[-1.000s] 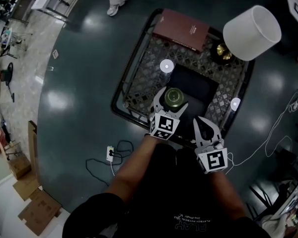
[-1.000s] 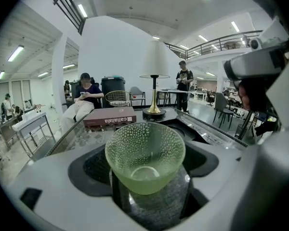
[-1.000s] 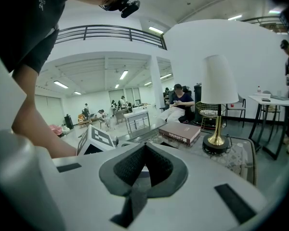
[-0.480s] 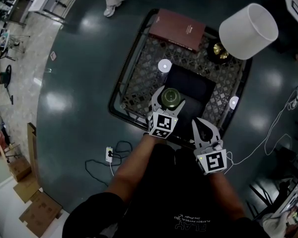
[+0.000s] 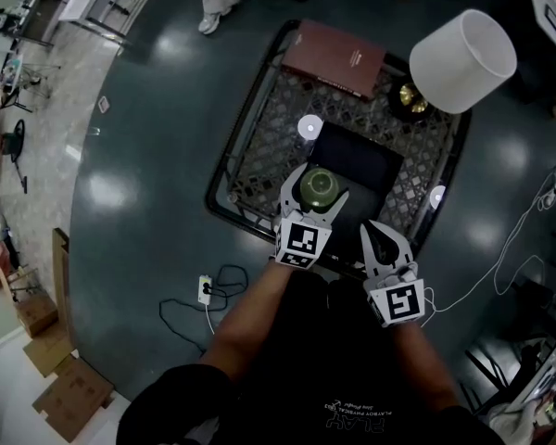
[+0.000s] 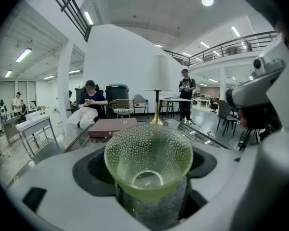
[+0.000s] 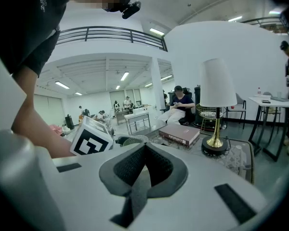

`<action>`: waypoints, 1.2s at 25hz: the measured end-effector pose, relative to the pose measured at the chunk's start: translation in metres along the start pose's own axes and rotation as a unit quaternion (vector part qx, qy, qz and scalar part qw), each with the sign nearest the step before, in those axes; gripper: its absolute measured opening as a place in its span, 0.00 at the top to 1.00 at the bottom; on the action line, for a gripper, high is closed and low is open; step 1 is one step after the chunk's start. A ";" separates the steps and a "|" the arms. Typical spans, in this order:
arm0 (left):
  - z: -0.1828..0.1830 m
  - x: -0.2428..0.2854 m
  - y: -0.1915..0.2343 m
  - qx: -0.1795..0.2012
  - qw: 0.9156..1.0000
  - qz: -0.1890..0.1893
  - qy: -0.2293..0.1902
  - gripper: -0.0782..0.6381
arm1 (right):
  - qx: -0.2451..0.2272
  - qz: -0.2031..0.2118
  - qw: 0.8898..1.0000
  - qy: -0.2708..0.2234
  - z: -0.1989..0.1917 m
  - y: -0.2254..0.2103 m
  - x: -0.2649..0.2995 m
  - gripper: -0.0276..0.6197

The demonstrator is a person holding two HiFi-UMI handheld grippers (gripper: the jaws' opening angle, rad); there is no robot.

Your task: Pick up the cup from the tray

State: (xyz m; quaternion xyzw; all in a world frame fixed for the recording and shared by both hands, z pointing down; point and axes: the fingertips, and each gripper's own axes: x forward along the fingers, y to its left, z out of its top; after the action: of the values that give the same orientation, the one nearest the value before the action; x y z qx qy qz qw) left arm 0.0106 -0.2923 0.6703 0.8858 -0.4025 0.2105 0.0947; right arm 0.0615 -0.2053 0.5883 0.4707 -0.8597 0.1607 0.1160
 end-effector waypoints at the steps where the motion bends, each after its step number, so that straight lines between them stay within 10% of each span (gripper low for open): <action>1: 0.004 -0.004 0.000 0.001 1.000 0.002 -0.002 0.33 | 0.000 0.000 1.000 -0.007 0.003 0.001 0.000 0.96; 30: 0.115 -0.119 -0.021 0.012 0.997 0.009 -0.074 0.33 | -0.093 0.015 0.988 -0.125 0.110 0.021 -0.026 0.96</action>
State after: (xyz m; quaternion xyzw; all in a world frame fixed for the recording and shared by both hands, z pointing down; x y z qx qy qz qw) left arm -0.0097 -0.2375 0.5137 0.8964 -0.4138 0.1497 0.0521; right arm 0.0523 -0.2176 0.4747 0.4613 -0.8856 0.0215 0.0484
